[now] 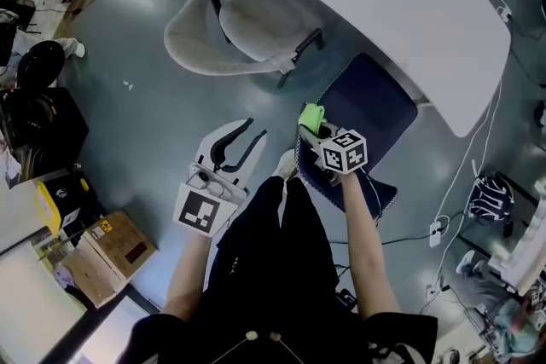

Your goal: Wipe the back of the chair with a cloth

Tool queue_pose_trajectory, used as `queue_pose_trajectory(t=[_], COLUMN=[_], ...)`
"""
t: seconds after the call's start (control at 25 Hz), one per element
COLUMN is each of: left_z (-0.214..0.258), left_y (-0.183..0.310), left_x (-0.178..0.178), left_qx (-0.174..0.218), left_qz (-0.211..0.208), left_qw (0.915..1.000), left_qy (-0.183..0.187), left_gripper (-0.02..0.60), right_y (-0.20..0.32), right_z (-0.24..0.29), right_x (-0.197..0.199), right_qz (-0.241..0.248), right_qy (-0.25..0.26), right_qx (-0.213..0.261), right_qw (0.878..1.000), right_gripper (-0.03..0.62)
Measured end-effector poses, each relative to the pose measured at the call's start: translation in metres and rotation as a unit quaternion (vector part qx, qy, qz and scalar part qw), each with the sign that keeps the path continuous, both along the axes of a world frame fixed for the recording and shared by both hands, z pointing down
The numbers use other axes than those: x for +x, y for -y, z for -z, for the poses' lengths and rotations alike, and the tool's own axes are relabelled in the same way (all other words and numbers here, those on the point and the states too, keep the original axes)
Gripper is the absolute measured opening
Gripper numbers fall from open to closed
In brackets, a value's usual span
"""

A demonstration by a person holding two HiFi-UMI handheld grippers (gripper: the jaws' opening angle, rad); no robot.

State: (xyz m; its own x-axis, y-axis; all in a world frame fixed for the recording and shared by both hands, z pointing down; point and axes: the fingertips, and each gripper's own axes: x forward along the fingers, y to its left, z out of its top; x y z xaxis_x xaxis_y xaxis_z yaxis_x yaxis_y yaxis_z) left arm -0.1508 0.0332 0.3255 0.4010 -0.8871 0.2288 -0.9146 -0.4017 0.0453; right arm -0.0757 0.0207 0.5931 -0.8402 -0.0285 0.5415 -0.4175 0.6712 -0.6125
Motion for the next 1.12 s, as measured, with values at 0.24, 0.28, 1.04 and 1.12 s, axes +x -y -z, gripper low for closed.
queue_pose_trajectory(t=[0.24, 0.28, 1.04, 1.12], left_z=[0.011, 0.012, 0.06, 0.072], left_y=[0.005, 0.006, 0.017, 0.015], left_x=[0.015, 0.018, 0.122, 0.135], left_qx=[0.014, 0.015, 0.055, 0.065], left_qz=[-0.026, -0.029, -0.184, -0.201], left_qw=[0.9996, 0.9994, 0.98, 0.9759], left_qy=[-0.006, -0.007, -0.052, -0.055], left_gripper=[0.103, 0.103, 0.103, 0.103], right_y=[-0.023, -0.023, -0.004, -0.013], right_z=[0.029, 0.036, 0.239, 0.258], right_x=[-0.022, -0.023, 0.105, 0.124], right_qz=[0.079, 0.078, -0.178, -0.213], right_qy=[0.01, 0.02, 0.023, 0.014], right_qx=[0.031, 0.029, 0.21, 0.236], right_qw=[0.996, 0.996, 0.961, 0.948], right_gripper=[0.018, 0.018, 0.018, 0.018])
